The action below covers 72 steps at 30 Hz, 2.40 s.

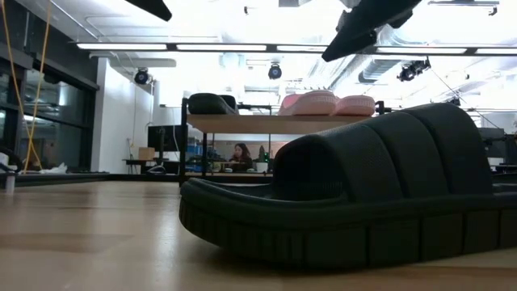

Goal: Pick and place slides into the shelf
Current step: Put the black slides on the shelf

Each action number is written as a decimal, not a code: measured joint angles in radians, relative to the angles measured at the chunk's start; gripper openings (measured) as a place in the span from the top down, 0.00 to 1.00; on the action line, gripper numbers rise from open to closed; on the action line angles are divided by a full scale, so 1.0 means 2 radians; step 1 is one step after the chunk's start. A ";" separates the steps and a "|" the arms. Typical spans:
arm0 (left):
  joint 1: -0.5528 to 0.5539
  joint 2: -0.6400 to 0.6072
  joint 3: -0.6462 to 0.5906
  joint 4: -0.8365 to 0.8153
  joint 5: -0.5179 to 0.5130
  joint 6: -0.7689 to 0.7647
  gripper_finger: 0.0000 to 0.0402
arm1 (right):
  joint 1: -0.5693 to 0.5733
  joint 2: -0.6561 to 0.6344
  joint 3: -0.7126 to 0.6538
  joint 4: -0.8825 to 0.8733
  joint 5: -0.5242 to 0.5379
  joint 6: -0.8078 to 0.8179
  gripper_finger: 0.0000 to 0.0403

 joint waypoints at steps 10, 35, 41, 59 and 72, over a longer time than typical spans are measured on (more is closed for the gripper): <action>-0.038 0.000 0.000 -0.001 0.002 -0.052 0.49 | 0.058 0.079 0.000 0.039 0.066 -0.090 0.41; -0.062 0.014 0.000 0.001 0.005 -0.091 0.49 | 0.199 0.099 0.000 0.048 0.262 -0.149 0.47; -0.062 0.014 0.000 0.001 0.005 -0.091 0.49 | 0.213 0.123 0.000 0.040 0.270 -0.148 0.47; -0.062 0.014 0.000 0.001 0.004 -0.090 0.49 | 0.225 0.210 0.000 0.139 0.336 -0.201 0.47; -0.062 0.014 0.000 0.001 0.004 -0.088 0.49 | 0.230 0.210 0.000 0.146 0.311 -0.188 0.47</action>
